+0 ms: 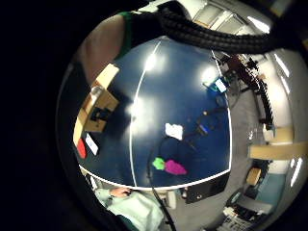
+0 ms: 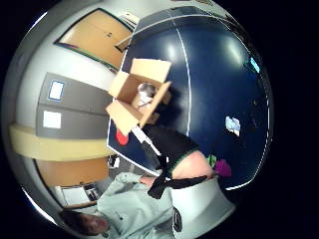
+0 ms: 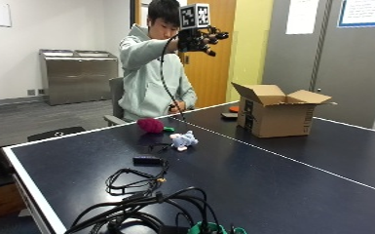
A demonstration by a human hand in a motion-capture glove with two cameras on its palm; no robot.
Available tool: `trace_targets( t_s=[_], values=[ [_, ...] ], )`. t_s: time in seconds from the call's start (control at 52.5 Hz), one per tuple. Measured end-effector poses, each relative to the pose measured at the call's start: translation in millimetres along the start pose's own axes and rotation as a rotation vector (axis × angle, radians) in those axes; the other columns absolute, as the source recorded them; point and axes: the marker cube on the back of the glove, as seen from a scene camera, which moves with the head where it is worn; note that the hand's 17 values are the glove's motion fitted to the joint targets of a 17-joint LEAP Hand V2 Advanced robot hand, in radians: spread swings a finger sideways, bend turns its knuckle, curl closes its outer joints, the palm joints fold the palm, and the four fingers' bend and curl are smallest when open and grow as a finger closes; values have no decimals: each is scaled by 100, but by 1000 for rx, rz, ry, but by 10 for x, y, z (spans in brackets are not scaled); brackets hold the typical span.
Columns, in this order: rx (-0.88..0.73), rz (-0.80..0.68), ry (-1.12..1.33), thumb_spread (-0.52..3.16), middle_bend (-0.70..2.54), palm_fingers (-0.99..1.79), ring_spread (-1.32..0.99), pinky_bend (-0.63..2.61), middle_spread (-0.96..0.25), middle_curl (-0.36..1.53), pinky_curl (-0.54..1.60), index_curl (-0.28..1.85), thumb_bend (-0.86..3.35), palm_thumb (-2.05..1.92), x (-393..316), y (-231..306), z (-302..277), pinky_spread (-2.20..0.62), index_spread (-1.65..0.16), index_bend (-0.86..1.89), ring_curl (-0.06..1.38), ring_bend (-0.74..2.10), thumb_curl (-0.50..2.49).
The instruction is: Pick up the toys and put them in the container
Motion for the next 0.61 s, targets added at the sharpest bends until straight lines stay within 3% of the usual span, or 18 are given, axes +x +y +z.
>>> trace_targets(
  t_s=[0.229,0.61],
  values=[
    [-197,86,71,118,12,-32,3,94,3,24,34,22,-1,6,1230,179,1199,7,-27,7,30,16,39],
    [-486,250,137,128,10,-35,2,88,3,21,33,20,6,28,1915,210,2454,7,-29,12,23,12,39]
  ],
)
